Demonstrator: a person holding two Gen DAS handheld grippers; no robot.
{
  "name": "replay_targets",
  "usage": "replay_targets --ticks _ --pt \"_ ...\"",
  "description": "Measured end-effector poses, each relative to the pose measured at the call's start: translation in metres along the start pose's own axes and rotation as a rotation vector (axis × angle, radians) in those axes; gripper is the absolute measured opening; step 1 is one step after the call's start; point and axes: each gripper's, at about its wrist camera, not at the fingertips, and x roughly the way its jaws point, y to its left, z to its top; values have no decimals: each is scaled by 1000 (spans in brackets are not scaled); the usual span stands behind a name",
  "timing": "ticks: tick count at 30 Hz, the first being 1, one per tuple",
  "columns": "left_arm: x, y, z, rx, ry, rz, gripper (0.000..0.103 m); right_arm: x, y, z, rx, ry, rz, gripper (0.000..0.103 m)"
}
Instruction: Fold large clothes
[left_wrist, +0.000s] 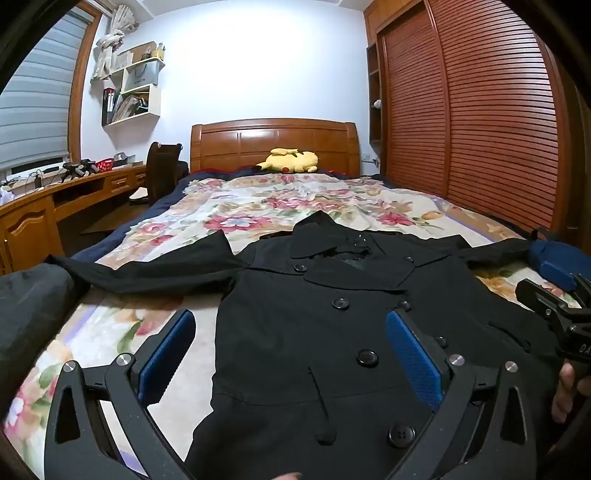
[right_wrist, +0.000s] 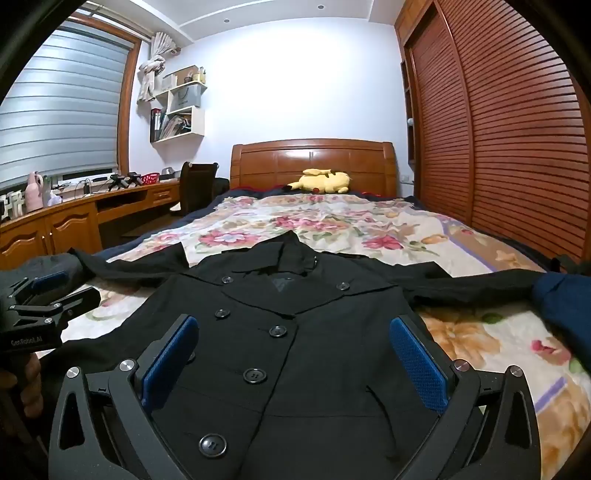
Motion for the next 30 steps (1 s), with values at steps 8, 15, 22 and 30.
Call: replay_targets --ticks 8,15,22,30 --pt "-1 3 2 -6 -8 8 103 0 0 0 -5 -2 1 103" --pt "-2 5 2 -9 -10 7 103 2 0 -1 -2 0 -3 103" --pt "-5 5 1 -9 -10 9 103 0 -1 0 -1 -1 -4 103" --pt "-5 5 1 -8 -11 7 103 1 -1 1 -2 0 -5 103"
